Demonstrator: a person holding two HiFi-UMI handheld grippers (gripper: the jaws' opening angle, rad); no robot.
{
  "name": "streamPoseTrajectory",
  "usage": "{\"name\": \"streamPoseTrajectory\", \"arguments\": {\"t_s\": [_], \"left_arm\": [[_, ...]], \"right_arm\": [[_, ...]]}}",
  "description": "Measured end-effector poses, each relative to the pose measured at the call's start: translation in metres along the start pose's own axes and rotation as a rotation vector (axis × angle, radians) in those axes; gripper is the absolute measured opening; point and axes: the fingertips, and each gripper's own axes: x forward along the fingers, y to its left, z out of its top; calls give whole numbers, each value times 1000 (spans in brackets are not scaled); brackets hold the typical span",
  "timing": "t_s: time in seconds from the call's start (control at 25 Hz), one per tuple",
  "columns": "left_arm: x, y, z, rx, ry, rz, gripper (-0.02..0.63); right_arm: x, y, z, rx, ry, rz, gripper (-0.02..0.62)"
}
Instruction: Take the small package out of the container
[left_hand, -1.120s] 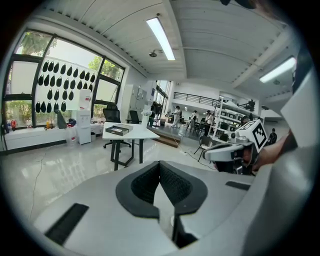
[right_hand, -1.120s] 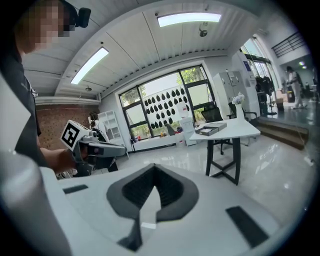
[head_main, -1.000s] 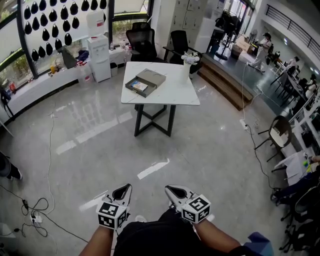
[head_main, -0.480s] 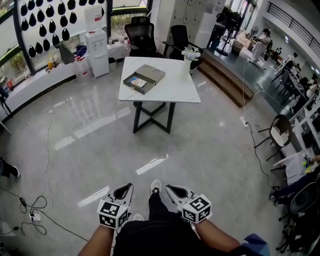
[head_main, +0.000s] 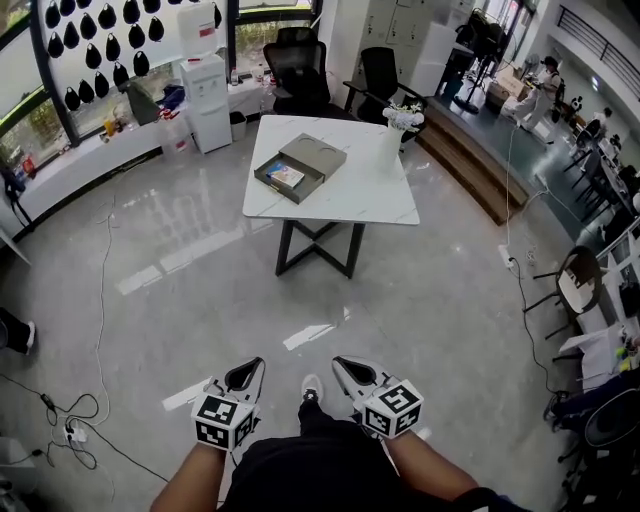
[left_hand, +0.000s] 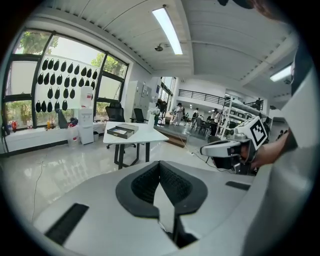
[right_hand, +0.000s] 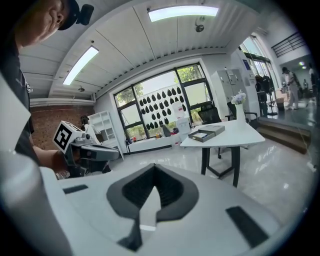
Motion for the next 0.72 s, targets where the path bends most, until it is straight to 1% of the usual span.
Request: {"name": "streamPoseTrajectory", "arguments": {"t_s": [0.16,0.28,0.4,0.52,0.72], "left_arm": [[38,14,44,13,-24,10,3],[62,18,69,12,-37,15,2],[87,23,82,11,-36,27,3],[109,29,88,7,-26,42,2],[140,41,105,2,-32,69,2]], "right_arm": [[25,-38,37,-12,-20,19,2],[39,-62,60,-22,-35,38,2],[50,-86,75,-31,-42,53,2],[61,-108,80,-24,-32,69,2],[80,-138,92,-27,-29,94,2]]}}
